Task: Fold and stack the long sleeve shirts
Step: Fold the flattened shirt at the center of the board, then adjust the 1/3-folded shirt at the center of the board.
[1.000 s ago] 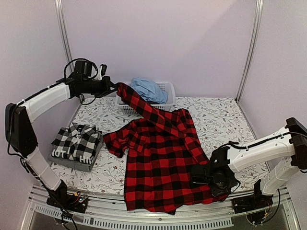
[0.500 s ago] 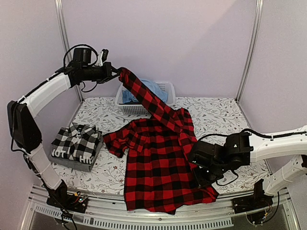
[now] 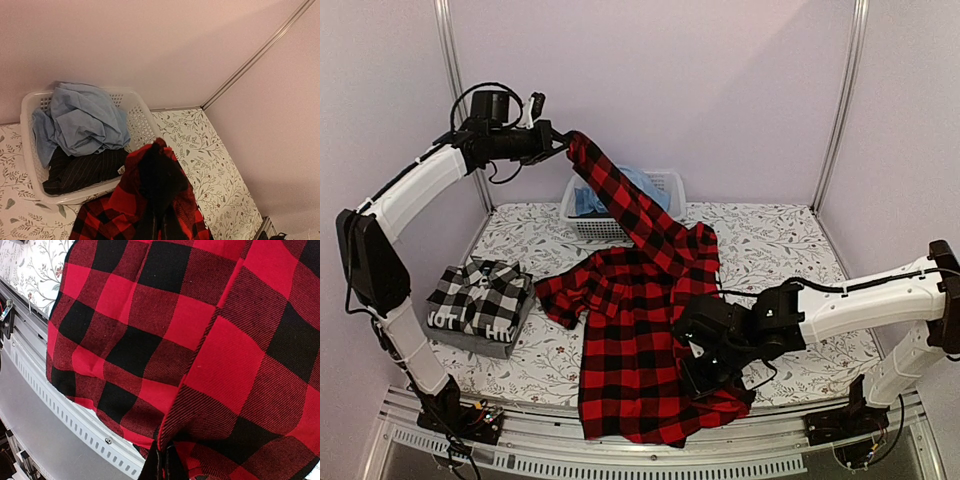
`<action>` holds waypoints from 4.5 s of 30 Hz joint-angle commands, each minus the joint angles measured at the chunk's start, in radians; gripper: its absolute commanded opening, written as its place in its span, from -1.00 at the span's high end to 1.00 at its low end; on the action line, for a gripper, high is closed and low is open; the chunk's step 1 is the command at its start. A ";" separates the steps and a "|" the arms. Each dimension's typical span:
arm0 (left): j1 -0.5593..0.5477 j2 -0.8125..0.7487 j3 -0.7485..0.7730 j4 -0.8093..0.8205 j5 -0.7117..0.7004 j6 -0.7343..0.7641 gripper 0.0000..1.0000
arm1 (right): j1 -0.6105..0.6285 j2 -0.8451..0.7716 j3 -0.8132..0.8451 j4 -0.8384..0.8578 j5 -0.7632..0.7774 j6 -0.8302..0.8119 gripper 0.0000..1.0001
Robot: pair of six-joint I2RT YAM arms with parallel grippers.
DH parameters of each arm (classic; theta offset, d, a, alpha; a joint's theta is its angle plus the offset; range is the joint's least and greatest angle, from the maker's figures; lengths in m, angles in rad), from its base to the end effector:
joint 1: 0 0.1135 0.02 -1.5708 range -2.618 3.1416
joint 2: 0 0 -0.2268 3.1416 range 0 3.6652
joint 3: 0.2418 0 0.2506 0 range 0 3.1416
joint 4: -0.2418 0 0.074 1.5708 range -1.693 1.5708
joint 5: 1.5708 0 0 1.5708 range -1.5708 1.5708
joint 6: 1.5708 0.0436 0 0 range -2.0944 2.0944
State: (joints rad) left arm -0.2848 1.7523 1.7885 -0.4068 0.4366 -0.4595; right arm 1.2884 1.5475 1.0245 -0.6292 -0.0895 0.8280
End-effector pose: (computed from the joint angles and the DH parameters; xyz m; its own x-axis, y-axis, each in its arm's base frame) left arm 0.3861 -0.1323 0.3642 -0.5922 -0.2454 -0.7675 0.4131 0.7253 -0.5507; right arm 0.0807 0.2923 0.1634 -0.8842 -0.4147 -0.2148 -0.4663 0.8105 0.3546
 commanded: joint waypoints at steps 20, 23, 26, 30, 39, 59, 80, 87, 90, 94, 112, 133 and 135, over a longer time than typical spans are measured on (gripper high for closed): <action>-0.016 -0.104 -0.168 0.140 0.031 0.001 1.00 | -0.157 -0.368 -0.081 -0.083 0.327 0.086 1.00; -0.016 -0.101 -0.190 0.132 0.036 0.001 1.00 | -0.112 -0.300 -0.083 -0.061 0.256 0.073 1.00; -0.016 -0.114 -0.243 0.131 0.031 0.004 1.00 | -0.038 -0.219 -0.084 -0.052 0.211 0.086 1.00; -0.016 -0.128 -0.294 0.094 0.000 0.027 1.00 | 0.015 -0.144 -0.104 -0.041 0.140 0.099 1.00; -0.013 -0.150 -0.341 0.031 -0.091 0.068 1.00 | 0.060 -0.226 -0.175 -0.129 0.100 0.144 1.00; -0.011 -0.148 -0.423 0.009 -0.144 0.059 1.00 | 0.066 -0.096 -0.173 0.080 -0.035 0.093 0.67; -0.233 -0.285 -0.556 0.049 -0.193 0.043 0.66 | -0.423 -0.290 -0.249 0.128 0.185 -0.026 -0.25; -0.440 -0.072 -0.569 0.227 -0.115 -0.079 0.71 | -0.522 -0.116 -0.281 0.342 0.030 -0.101 -0.10; -0.492 0.050 -0.563 0.313 -0.050 -0.129 0.73 | -0.541 -0.047 -0.290 0.402 0.004 -0.103 0.16; -0.525 0.204 -0.515 0.350 -0.040 -0.155 0.75 | -0.584 0.035 -0.274 0.460 -0.008 -0.112 0.67; -0.352 0.523 -0.371 0.187 -0.157 -0.116 0.83 | -0.698 0.091 -0.195 0.492 0.014 -0.197 -0.07; -0.203 0.540 -0.300 0.073 -0.170 0.006 0.81 | -0.282 -0.203 -0.476 0.453 0.113 0.074 0.87; -0.205 0.526 -0.301 0.081 -0.158 0.013 0.81 | -0.264 -0.134 -0.450 0.506 0.099 0.078 0.87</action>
State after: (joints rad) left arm -0.5076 2.2372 1.5028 -0.2173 0.3389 -0.4786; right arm 0.9783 1.3281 0.5156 -0.1822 -0.0116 0.8608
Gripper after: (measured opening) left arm 0.093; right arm 0.068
